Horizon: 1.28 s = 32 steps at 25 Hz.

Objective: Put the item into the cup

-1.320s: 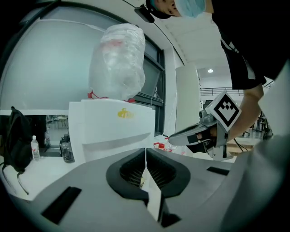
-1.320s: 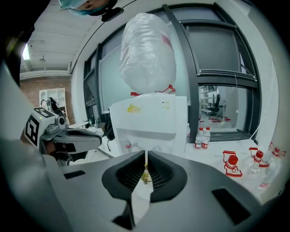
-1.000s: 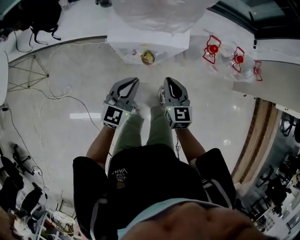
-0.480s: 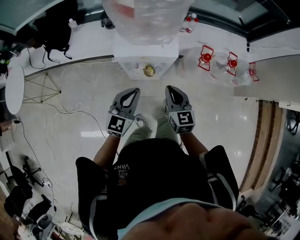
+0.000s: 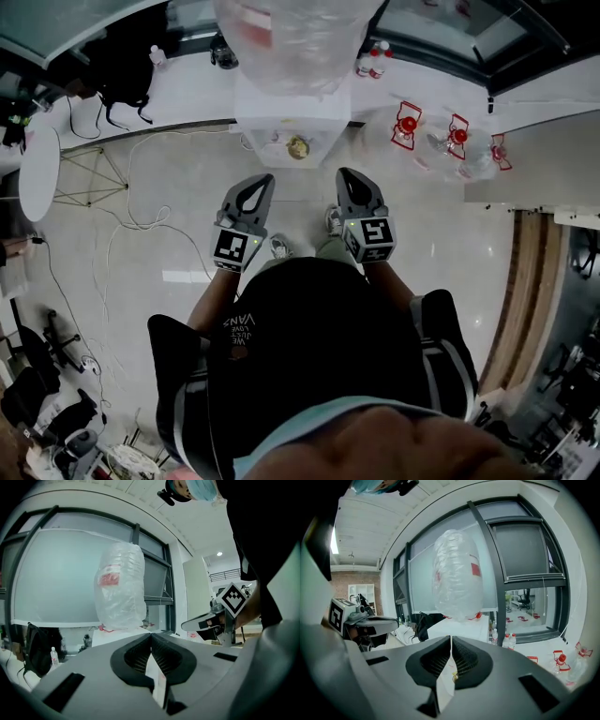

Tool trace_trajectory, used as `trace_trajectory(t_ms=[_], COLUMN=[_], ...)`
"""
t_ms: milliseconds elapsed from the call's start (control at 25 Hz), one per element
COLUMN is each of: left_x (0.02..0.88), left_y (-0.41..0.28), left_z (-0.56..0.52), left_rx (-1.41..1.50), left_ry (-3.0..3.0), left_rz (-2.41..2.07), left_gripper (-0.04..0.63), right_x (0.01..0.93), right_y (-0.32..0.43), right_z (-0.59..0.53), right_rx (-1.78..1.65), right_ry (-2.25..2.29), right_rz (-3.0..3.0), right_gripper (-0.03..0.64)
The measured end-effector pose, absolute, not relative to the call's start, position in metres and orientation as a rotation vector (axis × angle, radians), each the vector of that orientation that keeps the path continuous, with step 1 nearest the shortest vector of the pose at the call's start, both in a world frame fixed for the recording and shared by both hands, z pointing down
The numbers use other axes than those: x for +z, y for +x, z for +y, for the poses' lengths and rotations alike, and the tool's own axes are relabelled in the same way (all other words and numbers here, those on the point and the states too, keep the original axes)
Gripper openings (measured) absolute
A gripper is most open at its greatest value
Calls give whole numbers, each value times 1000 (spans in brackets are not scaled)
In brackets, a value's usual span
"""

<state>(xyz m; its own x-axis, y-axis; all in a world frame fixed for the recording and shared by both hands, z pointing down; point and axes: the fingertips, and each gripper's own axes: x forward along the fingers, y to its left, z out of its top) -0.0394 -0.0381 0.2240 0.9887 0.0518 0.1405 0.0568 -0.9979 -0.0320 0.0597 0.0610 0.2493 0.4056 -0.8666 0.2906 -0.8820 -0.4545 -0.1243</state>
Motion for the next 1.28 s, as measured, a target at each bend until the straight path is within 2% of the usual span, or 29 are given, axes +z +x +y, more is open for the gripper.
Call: trace_trajectory(t_ms=[800, 1280], left_x=[173, 171], left_y=[-45, -40], left_z=[-35, -31], left_rx=[-157, -159], left_ry=[-3101, -3116], left_rz=[45, 91], left_gripper=[20, 20], right_x=[202, 200], right_y=[76, 85], right_z=[86, 84], right_rx=[457, 431], right_ry=[2580, 2537], right_rz=[-1626, -1689], right_gripper=[48, 44])
